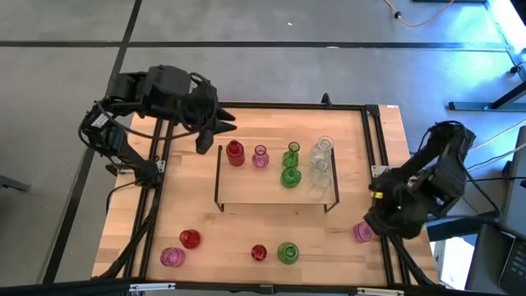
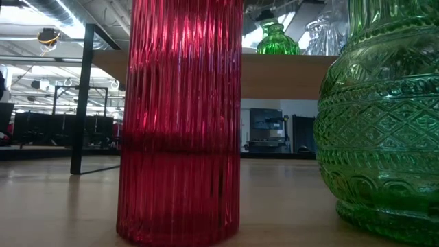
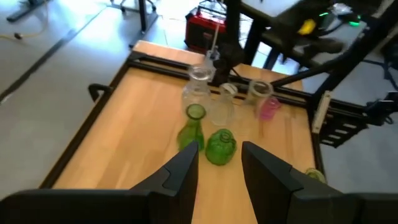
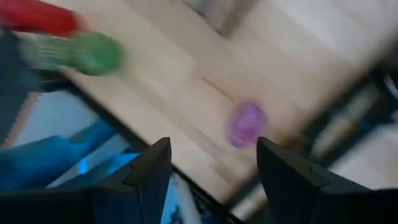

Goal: Sort vases onto shelf
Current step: Put the top violet vase on the shelf aligned with the other violet vase

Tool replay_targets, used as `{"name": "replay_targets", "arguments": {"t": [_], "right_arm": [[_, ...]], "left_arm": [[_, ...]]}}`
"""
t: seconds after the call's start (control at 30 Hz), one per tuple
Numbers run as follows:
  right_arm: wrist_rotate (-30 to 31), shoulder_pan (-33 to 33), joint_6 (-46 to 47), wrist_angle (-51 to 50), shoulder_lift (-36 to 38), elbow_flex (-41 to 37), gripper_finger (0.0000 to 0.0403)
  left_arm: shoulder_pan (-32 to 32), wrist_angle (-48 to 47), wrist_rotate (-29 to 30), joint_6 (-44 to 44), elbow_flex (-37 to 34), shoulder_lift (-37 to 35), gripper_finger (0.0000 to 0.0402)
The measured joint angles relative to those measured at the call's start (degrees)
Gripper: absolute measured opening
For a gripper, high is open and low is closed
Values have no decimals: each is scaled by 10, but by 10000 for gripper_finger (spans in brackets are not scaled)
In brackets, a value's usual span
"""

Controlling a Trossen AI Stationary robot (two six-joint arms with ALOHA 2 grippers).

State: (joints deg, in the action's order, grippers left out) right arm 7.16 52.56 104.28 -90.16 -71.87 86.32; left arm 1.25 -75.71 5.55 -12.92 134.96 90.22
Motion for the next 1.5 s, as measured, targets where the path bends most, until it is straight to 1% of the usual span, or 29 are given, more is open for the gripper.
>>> {"name": "replay_targets", "arguments": {"t": [0.07, 0.13, 0.2, 0.23, 0.37, 0.47, 0.57, 0.73, 0.83, 0.93, 1.03, 1.23, 1.4, 1.5], "right_arm": [[-17, 32, 86, 1, 24, -65, 216], [-19, 69, 161, 16, 46, -116, 216], [-8, 100, 204, 45, 69, -157, 216], [-2, 109, 209, 65, 79, -175, 216], [-22, 107, 211, 130, 90, -241, 216], [-24, 106, 211, 188, 92, -282, 216], [-44, 103, 209, 248, 90, -322, 216], [-53, 103, 208, 256, 91, -354, 216], [-64, 89, 208, 252, 91, -364, 213], [-77, 80, 208, 256, 91, -380, 198], [-82, 82, 208, 264, 91, -393, 174], [-87, 82, 204, 347, 91, -429, 130], [-92, 82, 200, 385, 92, -457, 108], [-96, 82, 196, 412, 90, -478, 87]], "left_arm": [[-10, 1, 5, -7, 1, 7, 116], [-21, -5, 22, -18, 0, 10, 116], [-30, -7, 35, -20, 0, 15, 116], [-33, -6, 40, -20, 0, 17, 116], [-41, -7, 57, -20, 0, 18, 116], [-40, -5, 74, -21, 0, 17, 116], [-40, -5, 81, -29, 0, 17, 116], [-40, -6, 83, -30, 0, 17, 116], [-40, -6, 84, -30, 0, 17, 116], [-40, -6, 84, -30, 0, 17, 116], [-40, -6, 84, -30, 0, 17, 116], [-40, -6, 84, -30, 0, 17, 116], [-40, -6, 85, -30, 0, 17, 116], [-40, -6, 85, -30, 0, 17, 116]]}}
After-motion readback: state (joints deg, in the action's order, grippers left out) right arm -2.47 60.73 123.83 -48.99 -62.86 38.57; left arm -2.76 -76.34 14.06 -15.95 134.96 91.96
